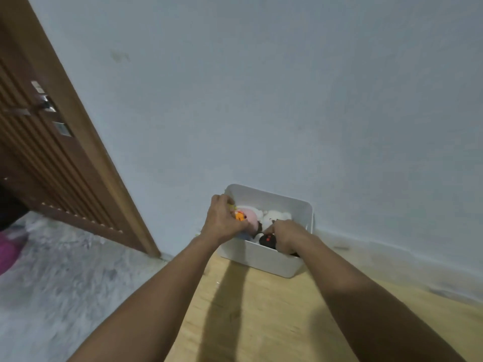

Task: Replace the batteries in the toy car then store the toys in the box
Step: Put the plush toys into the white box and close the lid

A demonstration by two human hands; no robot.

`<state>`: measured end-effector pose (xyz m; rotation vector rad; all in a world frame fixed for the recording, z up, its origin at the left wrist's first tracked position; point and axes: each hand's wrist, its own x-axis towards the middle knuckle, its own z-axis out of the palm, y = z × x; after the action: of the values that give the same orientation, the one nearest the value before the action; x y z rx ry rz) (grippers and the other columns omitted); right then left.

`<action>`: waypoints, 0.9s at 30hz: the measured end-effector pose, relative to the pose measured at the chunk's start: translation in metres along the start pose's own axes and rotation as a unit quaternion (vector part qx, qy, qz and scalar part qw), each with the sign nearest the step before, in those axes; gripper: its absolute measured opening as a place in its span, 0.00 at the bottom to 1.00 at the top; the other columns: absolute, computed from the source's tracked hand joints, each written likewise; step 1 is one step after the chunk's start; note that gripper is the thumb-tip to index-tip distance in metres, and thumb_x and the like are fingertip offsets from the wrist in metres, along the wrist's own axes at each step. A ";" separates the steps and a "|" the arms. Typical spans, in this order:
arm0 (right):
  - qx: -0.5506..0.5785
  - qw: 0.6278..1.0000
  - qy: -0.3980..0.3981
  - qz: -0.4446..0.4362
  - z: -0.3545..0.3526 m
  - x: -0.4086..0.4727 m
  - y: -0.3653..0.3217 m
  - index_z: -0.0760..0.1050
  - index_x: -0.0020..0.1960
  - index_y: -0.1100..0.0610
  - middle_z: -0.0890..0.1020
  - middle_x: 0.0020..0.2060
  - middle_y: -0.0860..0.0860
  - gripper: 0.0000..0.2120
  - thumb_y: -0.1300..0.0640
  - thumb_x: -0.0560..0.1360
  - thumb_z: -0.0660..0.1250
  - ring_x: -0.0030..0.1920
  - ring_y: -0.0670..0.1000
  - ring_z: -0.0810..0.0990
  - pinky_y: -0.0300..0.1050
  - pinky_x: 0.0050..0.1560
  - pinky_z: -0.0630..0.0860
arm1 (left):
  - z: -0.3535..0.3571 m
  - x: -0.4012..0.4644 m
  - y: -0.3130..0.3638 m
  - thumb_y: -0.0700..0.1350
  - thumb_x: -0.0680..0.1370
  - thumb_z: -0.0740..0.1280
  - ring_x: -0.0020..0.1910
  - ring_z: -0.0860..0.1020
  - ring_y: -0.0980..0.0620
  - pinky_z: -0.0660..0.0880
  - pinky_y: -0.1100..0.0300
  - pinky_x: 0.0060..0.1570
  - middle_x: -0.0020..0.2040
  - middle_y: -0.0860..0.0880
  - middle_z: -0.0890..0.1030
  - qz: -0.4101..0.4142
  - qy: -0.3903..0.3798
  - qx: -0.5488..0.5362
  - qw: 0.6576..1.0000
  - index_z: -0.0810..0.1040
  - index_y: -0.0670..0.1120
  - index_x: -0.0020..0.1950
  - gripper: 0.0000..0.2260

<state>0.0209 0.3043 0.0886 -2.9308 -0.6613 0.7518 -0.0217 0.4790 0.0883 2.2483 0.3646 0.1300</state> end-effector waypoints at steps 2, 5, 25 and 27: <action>-0.003 1.000 -0.018 -0.007 -0.001 0.004 0.002 0.73 0.68 0.45 0.74 0.67 0.54 0.24 0.62 0.74 0.62 0.64 0.58 0.75 0.45 0.62 0.73 | 0.004 0.008 -0.002 0.53 0.59 0.81 0.49 0.73 0.50 0.71 0.60 0.45 0.54 0.49 0.69 -0.009 -0.034 0.030 0.999 0.71 0.46 0.54 0.31; 0.013 1.000 -0.020 0.011 0.001 0.009 0.008 0.72 0.69 0.51 0.74 0.67 0.54 0.24 0.61 0.74 0.64 0.65 0.57 0.74 0.45 0.64 0.72 | 0.012 0.018 -0.006 0.54 0.59 0.81 0.49 0.74 0.50 0.70 0.61 0.43 0.53 0.48 0.73 -0.026 -0.068 0.055 0.996 0.73 0.46 0.51 0.28; 0.058 0.998 0.020 0.030 -0.002 0.006 0.022 0.74 0.62 0.55 0.78 0.57 0.57 0.22 0.65 0.69 0.70 0.55 0.58 0.78 0.48 0.53 0.78 | 0.054 0.052 0.006 0.39 0.65 0.77 0.51 0.74 0.52 0.73 0.59 0.49 0.57 0.54 0.73 0.100 -0.165 0.140 0.971 0.73 0.49 0.56 0.23; 0.039 0.998 0.031 0.022 0.000 0.006 0.021 0.73 0.62 0.56 0.79 0.57 0.58 0.21 0.63 0.70 0.70 0.56 0.58 0.78 0.50 0.54 0.77 | 0.061 0.055 0.007 0.40 0.67 0.77 0.53 0.74 0.52 0.74 0.60 0.53 0.57 0.54 0.73 0.101 -0.181 0.151 0.966 0.73 0.48 0.59 0.24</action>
<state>0.0335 0.2874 0.0829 -2.8923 -0.5516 0.6707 0.0457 0.4470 0.0532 2.5438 -0.0481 -0.2452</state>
